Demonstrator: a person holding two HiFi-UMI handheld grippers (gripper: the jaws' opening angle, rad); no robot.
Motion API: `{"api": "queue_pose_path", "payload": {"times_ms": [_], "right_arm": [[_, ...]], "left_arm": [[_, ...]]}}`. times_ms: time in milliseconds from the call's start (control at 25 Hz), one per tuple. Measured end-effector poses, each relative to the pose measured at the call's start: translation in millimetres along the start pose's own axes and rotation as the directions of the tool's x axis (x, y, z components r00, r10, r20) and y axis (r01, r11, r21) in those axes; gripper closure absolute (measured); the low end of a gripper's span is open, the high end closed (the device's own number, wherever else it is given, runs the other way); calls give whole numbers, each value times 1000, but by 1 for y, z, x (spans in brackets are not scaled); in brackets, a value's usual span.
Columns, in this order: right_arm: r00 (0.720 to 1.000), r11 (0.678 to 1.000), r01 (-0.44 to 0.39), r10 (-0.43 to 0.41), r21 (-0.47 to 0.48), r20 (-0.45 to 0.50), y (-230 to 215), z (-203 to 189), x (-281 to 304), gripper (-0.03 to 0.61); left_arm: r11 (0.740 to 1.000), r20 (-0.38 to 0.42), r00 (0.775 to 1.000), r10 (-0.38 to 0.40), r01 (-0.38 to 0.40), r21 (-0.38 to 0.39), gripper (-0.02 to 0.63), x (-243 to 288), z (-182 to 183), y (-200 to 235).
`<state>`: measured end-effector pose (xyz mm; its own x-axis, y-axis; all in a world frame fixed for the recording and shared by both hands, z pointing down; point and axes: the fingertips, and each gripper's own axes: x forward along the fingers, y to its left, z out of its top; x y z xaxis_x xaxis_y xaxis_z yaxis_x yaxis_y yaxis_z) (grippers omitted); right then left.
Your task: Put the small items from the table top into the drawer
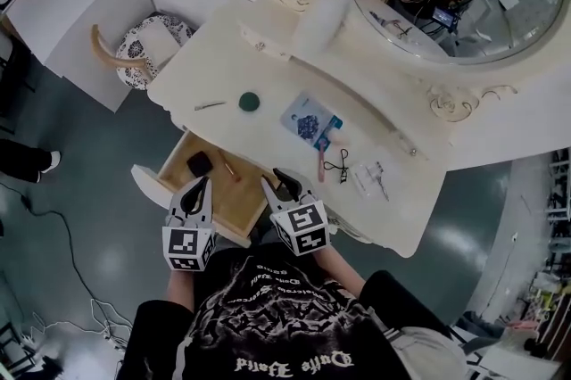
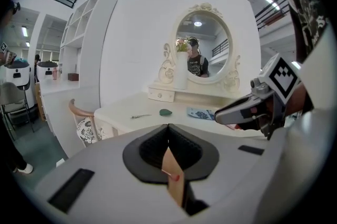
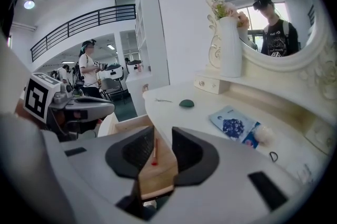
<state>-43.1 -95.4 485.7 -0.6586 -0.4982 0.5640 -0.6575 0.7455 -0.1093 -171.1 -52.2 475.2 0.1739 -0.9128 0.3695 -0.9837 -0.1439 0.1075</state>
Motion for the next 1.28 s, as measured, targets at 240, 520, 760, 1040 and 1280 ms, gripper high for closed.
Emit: {"api": "queue_pose_path", "payload": {"times_ms": [240,520,760,1040,1280], "right_arm": [[999,1000,28,-28,-7,29,-14,-1,-9,476],[996,998,61,-60,-6,70,-26,4,-19,513],[993,997,76,-75,-10,87,-29,4,-28,541],[989,994,98,-92,-49,120,-35,9,-38,565],[987,993,100,-91,-62,130,-37,7,-45,568]], "left_arm": [[1000,23,1000,-1,1,1,598,5,6,-8],[1000,38,999,13,-13,6,598,1,14,-13],[1000,40,999,18,-18,7,598,-2,15,-19],[1000,62,998,17,-18,14,598,1,24,-27],[1000,64,998,18,-19,17,598,-1,24,-34]]}}
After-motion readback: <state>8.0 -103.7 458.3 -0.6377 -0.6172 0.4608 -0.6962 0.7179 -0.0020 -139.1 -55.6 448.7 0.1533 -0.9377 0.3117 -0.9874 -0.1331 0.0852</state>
